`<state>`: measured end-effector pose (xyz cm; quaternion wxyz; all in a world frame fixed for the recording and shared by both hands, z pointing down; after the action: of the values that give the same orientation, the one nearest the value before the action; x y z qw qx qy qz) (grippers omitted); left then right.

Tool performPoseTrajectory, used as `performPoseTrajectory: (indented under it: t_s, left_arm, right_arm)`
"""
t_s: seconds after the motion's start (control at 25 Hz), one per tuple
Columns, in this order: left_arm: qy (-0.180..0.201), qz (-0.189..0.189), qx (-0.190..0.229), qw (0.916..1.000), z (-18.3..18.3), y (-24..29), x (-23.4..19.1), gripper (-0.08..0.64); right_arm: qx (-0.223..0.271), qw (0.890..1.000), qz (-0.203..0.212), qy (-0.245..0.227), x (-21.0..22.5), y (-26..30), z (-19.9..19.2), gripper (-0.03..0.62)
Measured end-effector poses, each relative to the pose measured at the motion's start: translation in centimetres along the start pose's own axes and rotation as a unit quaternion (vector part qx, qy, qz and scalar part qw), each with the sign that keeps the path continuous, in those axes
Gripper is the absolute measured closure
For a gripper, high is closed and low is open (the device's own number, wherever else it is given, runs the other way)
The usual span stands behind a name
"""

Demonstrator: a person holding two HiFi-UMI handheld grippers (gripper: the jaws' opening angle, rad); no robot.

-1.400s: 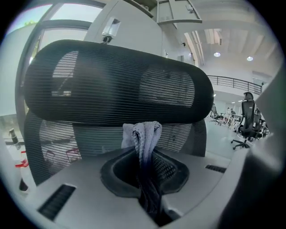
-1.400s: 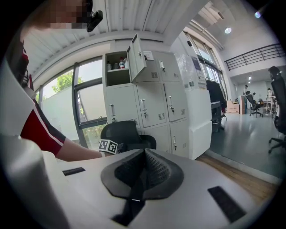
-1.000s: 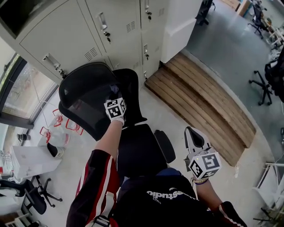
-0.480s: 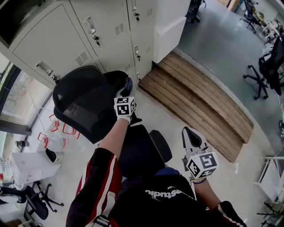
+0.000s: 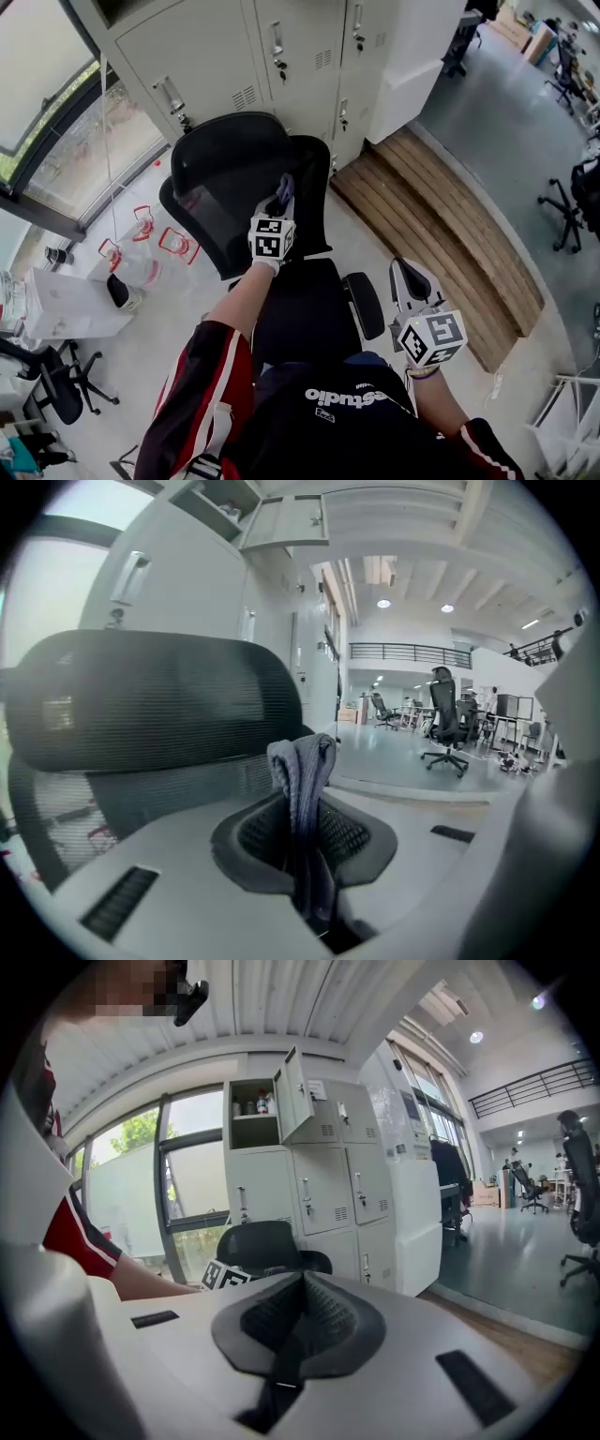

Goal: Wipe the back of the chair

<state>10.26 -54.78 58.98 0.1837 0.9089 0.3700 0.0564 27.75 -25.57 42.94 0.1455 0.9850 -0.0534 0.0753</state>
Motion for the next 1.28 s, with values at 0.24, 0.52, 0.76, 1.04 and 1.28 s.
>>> performPoseTrajectory:
  t_s: [0.24,0.52,0.76,1.04,1.28]
  left_arm:
    - [-0.047,0.082,-0.007,0.9955,-5.2,-8.8,-8.9,0.503]
    - [-0.084,0.173,-0.020,0.9812,-10.7,-17.6,-18.7,0.503]
    - [-0.091,0.231,-0.033,0.9682,-13.9,-20.7,-25.1,0.503]
    - [-0.098,0.232,-0.043,0.9668,-15.7,-18.5,-28.6,0.503]
    - [-0.104,0.233,-0.061,0.9649,-17.2,-15.3,-29.9,0.503]
  right_arm:
    - [-0.010,0.998,0.063,-0.024,-7.4,3.4,-0.7,0.577]
    - [-0.029,0.992,0.117,-0.042,-14.3,7.6,-1.8,0.577]
    - [-0.041,0.989,0.129,-0.055,-17.7,10.0,-2.7,0.577]
    - [-0.057,0.991,0.109,-0.052,-18.5,11.8,-3.9,0.577]
    - [-0.072,0.992,0.086,-0.049,-17.9,11.8,-4.9,0.577]
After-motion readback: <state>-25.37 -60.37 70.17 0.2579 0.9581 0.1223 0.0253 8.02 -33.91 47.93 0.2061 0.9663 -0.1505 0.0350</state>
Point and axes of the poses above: the fingertips, and each gripper's own axes: y forward along the fingers, x to its right, z out of its top, the point moved 7 cm from there along -y, backward along the fingers, and after that the axes turned 2 degrees about z, right-handed, at the moved point
